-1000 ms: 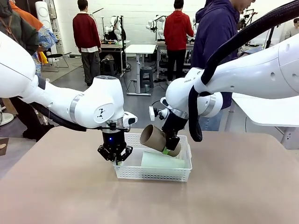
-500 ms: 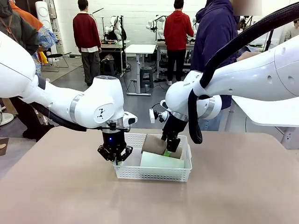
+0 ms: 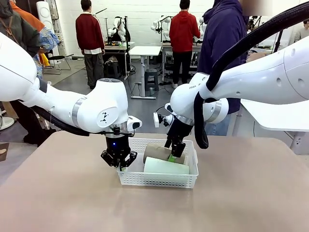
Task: Clean and organize the cups into the basket.
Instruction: Pick up the Reusable plastic cup from the right side of the table and stack it inside the Organizing basket in the center of the table.
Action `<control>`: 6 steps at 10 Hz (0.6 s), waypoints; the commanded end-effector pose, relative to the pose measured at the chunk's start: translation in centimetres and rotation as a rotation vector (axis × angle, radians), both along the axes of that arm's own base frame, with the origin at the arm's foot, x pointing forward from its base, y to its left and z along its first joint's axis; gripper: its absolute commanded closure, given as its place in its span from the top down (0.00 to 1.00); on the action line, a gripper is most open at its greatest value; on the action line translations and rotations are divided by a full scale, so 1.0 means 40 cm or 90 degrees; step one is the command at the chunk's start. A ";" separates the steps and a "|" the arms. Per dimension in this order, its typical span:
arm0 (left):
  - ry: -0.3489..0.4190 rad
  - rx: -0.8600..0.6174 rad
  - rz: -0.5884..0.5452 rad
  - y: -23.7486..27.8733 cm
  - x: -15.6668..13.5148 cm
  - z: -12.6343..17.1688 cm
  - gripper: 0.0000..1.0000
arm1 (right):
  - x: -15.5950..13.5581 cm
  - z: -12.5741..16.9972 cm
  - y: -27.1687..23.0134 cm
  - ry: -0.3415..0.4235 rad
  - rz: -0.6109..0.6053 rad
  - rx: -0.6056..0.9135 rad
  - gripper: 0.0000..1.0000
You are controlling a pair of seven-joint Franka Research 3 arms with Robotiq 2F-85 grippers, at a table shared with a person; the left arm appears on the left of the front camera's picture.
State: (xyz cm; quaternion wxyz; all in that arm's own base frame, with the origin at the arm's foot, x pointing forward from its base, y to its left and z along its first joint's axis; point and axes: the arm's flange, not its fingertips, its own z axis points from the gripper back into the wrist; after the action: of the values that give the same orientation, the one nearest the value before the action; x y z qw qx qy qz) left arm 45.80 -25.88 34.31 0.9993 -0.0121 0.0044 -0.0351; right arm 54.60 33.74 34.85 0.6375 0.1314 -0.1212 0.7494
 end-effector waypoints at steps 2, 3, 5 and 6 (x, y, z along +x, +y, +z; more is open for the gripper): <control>0.001 0.002 0.000 0.001 -0.002 -0.002 0.00 | -0.013 0.135 -0.057 -0.006 -0.002 0.038 1.00; 0.001 0.002 0.000 0.001 -0.002 -0.002 0.00 | -0.023 0.210 -0.104 -0.019 -0.007 0.070 1.00; 0.001 0.002 0.000 0.001 -0.002 -0.002 0.00 | -0.063 0.359 -0.243 -0.042 -0.023 0.136 1.00; 0.001 0.002 0.000 0.001 -0.002 -0.002 0.00 | -0.090 0.414 -0.333 -0.033 -0.032 0.173 1.00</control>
State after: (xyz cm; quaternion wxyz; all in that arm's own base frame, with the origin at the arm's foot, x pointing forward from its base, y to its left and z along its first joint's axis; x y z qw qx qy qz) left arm 45.82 -25.86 34.31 0.9993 -0.0122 0.0043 -0.0348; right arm 53.07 24.59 51.75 0.6335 0.1681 -0.2306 0.7192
